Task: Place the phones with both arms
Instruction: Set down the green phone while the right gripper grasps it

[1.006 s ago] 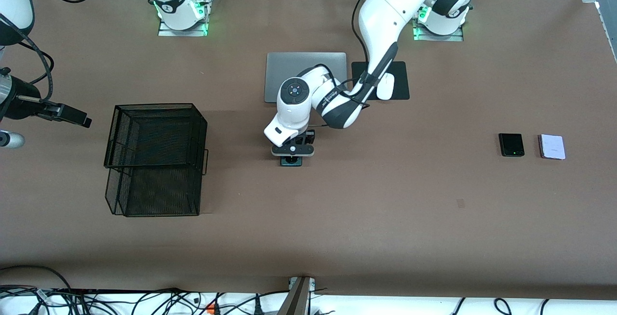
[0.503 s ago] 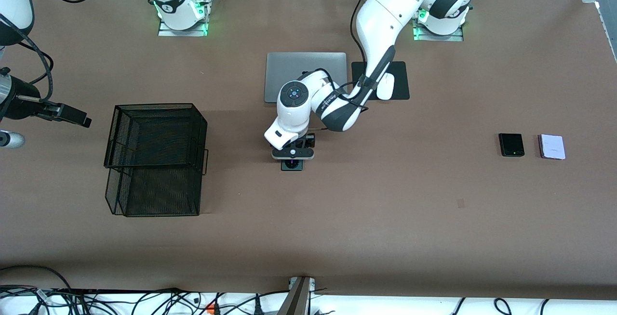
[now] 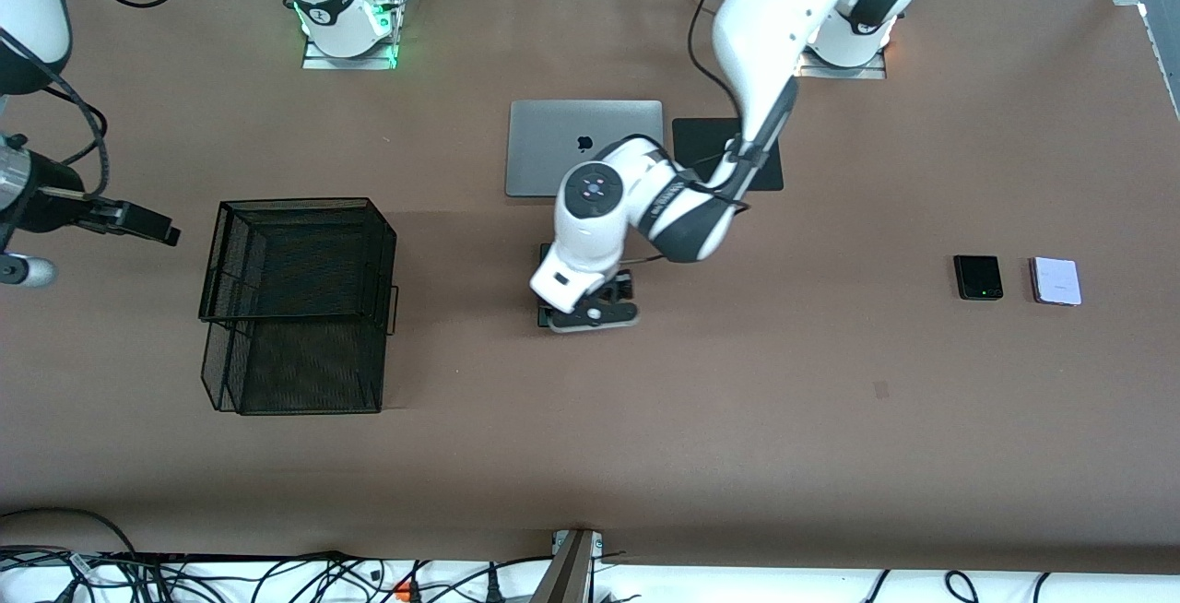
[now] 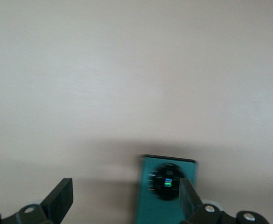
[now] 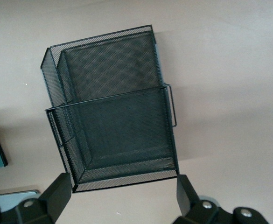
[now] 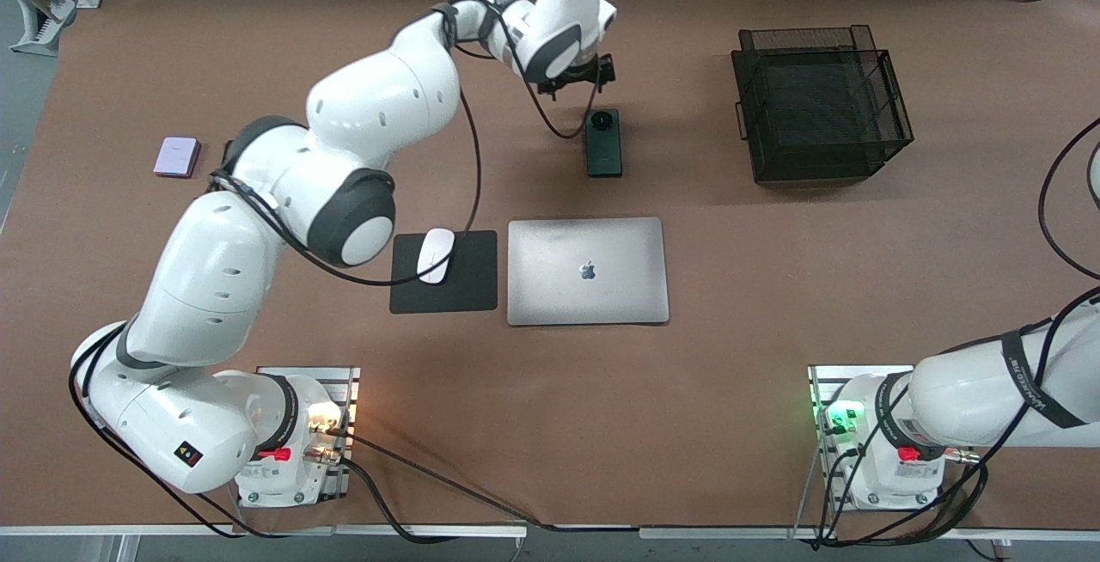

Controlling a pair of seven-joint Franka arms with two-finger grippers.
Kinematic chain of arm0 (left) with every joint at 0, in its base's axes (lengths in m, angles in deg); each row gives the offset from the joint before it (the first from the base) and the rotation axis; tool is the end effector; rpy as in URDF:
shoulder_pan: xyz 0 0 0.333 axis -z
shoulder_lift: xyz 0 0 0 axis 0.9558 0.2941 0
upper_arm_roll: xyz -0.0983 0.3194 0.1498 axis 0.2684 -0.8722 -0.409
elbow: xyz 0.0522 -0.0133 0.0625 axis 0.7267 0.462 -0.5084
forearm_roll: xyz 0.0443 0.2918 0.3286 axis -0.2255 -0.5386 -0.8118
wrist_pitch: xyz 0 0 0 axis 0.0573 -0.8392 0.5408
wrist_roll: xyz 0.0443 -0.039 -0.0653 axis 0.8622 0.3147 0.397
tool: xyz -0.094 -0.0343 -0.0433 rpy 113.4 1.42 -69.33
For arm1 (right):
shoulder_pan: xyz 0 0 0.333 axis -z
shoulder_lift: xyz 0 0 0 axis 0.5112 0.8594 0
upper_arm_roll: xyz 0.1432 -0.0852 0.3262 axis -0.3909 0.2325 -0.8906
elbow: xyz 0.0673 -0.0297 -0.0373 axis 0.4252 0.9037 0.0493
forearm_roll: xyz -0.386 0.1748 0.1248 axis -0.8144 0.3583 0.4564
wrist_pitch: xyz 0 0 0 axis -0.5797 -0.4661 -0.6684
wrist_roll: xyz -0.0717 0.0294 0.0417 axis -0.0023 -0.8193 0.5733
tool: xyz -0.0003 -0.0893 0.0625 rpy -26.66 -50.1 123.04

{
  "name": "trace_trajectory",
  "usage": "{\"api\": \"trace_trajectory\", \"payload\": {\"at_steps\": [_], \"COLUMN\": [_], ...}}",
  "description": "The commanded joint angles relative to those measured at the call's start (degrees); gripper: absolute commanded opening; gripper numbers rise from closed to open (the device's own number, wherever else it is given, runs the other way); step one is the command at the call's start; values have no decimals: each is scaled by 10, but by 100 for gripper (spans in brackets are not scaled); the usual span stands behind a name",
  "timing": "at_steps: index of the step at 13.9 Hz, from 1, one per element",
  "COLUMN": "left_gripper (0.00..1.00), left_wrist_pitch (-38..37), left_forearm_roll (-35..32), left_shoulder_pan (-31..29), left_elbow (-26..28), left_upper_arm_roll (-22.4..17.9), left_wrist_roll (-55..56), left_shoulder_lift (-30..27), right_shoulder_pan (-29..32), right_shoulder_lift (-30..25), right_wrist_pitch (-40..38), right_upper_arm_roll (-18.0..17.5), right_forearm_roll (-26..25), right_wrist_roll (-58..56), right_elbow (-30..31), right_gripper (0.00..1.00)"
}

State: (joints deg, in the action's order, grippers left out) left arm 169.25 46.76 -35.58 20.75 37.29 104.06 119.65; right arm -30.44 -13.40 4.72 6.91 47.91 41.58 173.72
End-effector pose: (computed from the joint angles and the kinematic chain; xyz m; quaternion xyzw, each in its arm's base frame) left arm 0.6713 -0.5499 0.2628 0.9947 0.0879 0.0456 0.0283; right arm 0.6866 -0.0067 0.5778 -0.9961 0.0756 0.0416 0.0170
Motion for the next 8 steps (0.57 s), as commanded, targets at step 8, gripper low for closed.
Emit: {"api": "trace_trajectory", "payload": {"at_steps": [8], "left_gripper": [100], "left_wrist_pitch": [-6], "left_forearm_roll": [-11], "left_shoulder_pan": [-239], "left_elbow": [409], "left_upper_arm_roll": [8], "left_wrist_roll": [-382], "left_shoulder_lift": [-294], "right_shoulder_pan": [-235], "right_shoulder_lift": [107], "right_wrist_pitch": [153], "right_upper_arm_roll": [-1], "right_forearm_roll": [-3], "right_wrist_roll": [258], "right_elbow": [-4], "right_gripper": [100]}}
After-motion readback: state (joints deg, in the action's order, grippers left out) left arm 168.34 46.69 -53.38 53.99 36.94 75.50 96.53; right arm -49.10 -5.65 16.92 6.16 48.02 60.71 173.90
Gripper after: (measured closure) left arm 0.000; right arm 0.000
